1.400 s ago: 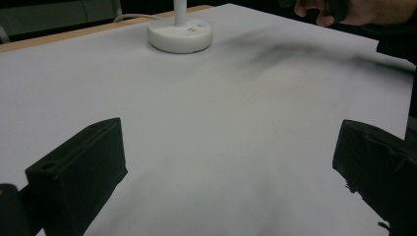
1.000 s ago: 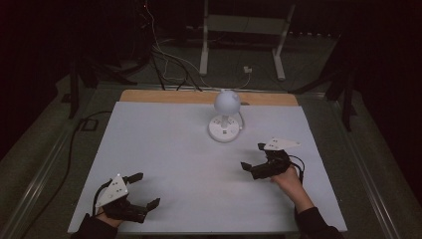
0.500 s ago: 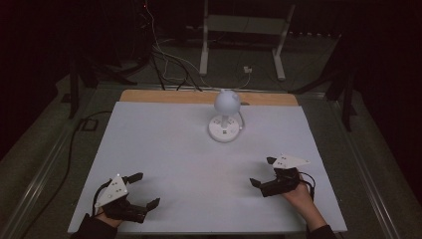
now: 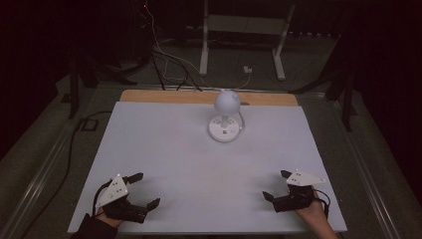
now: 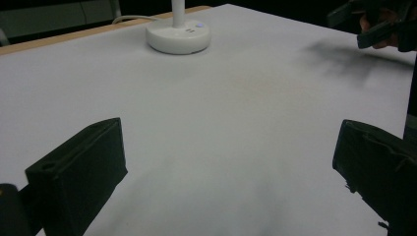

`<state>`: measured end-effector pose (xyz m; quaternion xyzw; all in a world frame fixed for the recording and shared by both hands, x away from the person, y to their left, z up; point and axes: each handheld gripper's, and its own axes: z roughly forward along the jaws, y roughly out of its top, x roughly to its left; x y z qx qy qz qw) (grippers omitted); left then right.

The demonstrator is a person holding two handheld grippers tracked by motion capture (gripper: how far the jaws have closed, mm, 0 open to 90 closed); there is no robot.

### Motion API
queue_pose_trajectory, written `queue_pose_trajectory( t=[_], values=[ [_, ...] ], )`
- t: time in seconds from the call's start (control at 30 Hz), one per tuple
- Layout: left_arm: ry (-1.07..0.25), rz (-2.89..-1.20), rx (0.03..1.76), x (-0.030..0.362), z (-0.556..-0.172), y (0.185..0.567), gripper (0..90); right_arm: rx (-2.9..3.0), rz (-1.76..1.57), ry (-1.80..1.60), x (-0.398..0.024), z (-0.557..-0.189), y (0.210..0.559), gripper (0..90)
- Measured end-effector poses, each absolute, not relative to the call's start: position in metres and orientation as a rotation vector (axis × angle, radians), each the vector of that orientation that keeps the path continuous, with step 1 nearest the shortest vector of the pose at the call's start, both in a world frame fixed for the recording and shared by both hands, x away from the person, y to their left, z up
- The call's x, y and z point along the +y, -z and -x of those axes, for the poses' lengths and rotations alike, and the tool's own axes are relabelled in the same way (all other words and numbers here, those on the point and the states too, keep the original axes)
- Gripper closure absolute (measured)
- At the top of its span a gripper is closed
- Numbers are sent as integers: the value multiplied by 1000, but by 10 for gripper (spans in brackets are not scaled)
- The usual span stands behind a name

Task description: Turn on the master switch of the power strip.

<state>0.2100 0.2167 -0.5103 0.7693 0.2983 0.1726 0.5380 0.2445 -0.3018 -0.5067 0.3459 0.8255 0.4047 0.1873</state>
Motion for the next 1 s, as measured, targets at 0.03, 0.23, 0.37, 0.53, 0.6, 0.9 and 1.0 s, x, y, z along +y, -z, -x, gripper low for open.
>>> queue_pose_trajectory(
  t=[0.03,0.23,0.37,0.53,0.6,0.9,1.0],
  values=[
    [-411,-1830,710,217,-210,510,2,2323,-983,-1131,-304,-242,508,0],
    [-411,-1829,712,217,-210,511,2,2319,-1016,-1060,-318,-231,515,0],
    [-418,-1836,706,217,-209,510,2,2297,-1035,-1001,-326,-229,518,0],
    [-418,-1840,706,218,-209,510,2,2279,-1049,-1005,-329,-230,517,0],
    [-417,-1838,706,218,-209,510,2,2274,-1046,-1013,-328,-230,517,0],
    [-415,-1842,704,217,-209,510,2,2294,-1030,-1024,-321,-231,518,0],
    [-416,-1841,703,216,-209,510,2,2296,-1029,-1021,-321,-231,518,0]
  ],
)
